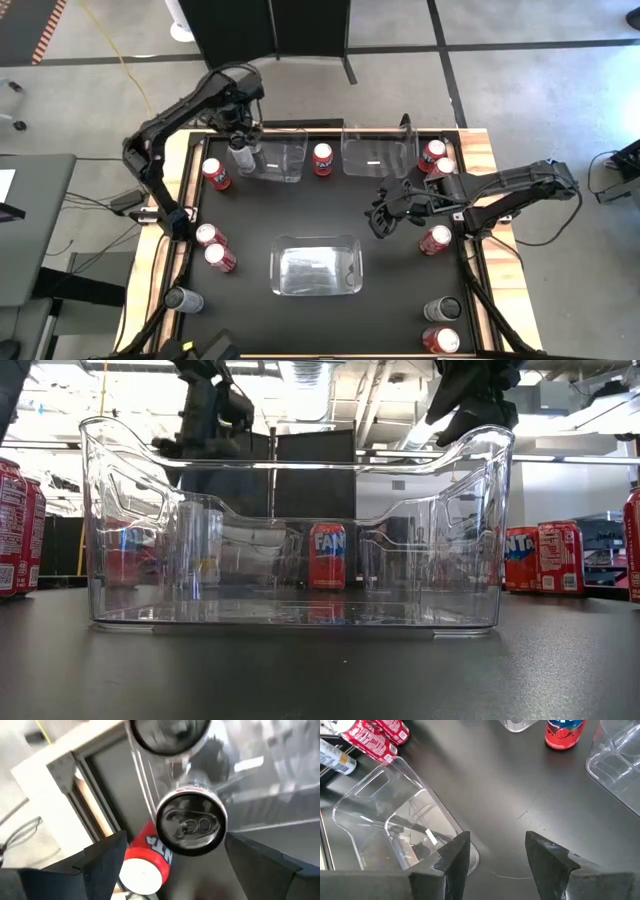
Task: Sort soda cans
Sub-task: Put the left white-yellow soda can into the top left transparent bin
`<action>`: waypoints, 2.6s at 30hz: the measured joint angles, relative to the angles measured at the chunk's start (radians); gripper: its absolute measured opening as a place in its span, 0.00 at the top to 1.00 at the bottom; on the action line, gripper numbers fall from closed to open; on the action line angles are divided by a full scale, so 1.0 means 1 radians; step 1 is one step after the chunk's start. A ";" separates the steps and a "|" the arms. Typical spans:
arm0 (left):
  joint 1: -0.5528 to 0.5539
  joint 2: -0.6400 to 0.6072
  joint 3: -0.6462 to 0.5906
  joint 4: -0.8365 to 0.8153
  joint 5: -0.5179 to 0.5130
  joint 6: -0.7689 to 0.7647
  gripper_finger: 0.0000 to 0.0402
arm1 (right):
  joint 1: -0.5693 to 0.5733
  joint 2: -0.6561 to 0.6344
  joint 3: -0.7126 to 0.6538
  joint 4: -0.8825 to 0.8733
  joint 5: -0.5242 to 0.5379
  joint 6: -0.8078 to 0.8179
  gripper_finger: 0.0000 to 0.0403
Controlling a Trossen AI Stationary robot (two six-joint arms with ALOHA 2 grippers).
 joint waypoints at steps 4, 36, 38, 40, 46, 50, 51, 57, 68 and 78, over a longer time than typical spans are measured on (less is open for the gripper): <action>-0.004 -0.051 0.055 -0.007 0.009 0.015 0.17 | 0.000 0.000 0.000 0.009 0.000 -0.001 0.48; -0.937 -0.414 0.130 0.662 0.030 -0.281 0.17 | 0.026 0.000 0.000 0.145 -0.113 -0.083 0.49; -0.964 -0.412 0.131 0.686 0.026 -0.309 0.17 | 0.039 0.000 0.000 0.145 -0.114 -0.079 0.49; -0.992 -0.417 0.130 0.662 -0.002 -0.314 0.17 | 0.054 0.000 0.000 0.148 -0.116 -0.077 0.49; -1.087 -0.491 0.130 0.512 -0.208 -0.284 0.17 | 0.105 0.000 0.000 0.148 -0.116 -0.037 0.49; -1.134 -0.522 0.129 0.581 -0.260 -0.203 0.17 | 0.143 0.000 0.000 0.148 -0.115 -0.020 0.49; -1.137 -0.527 0.129 0.602 -0.260 -0.182 0.17 | 0.151 0.000 0.000 0.148 -0.115 -0.013 0.49; -1.136 -0.559 0.129 0.615 -0.263 -0.098 0.17 | 0.181 0.000 0.000 0.157 -0.109 0.025 0.49; -1.153 -0.674 -0.017 0.399 -0.323 -0.136 0.17 | 0.223 0.001 0.000 0.266 0.073 0.034 0.49; -1.290 -0.943 -0.479 0.398 -0.253 -0.455 0.17 | 0.177 0.001 0.000 0.337 0.184 0.057 0.49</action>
